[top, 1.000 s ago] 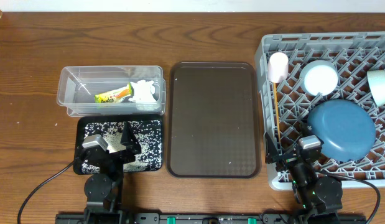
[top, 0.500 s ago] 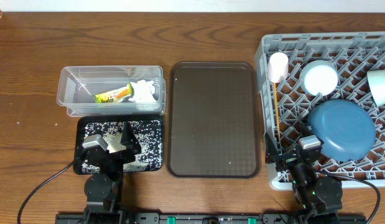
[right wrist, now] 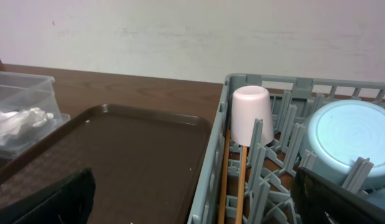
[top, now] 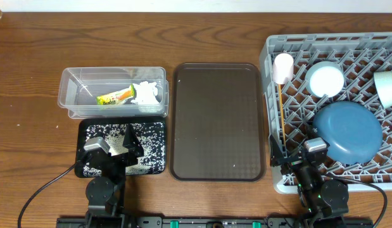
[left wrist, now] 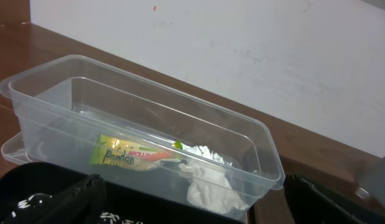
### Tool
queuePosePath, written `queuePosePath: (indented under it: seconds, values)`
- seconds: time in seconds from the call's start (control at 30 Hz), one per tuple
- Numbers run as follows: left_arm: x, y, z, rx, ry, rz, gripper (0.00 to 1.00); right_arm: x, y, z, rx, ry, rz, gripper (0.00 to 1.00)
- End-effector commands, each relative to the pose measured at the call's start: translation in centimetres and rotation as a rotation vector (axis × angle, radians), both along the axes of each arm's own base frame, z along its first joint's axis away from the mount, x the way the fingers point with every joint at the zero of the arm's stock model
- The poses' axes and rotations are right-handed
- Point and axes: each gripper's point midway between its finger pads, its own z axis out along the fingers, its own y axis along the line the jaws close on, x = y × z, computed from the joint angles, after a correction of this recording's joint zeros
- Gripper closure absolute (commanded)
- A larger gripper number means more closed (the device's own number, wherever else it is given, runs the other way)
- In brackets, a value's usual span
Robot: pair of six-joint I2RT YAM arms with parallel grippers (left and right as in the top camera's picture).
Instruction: Sort waste into correct bins and load items into the dishwasher rack
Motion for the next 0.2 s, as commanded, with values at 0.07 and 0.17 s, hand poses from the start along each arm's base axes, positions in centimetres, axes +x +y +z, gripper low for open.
queuePosePath:
  seconds: [0.07, 0.17]
  values:
    - [-0.11, 0.19, -1.72, 0.008, 0.053, 0.012, 0.05, 0.01, -0.09, -0.07, -0.012, -0.005, -0.006, 0.01]
    - [-0.11, 0.19, -1.72, 0.008, 0.053, 0.012, 0.06, 0.01, -0.09, -0.07, -0.012, -0.005, -0.006, 0.01]
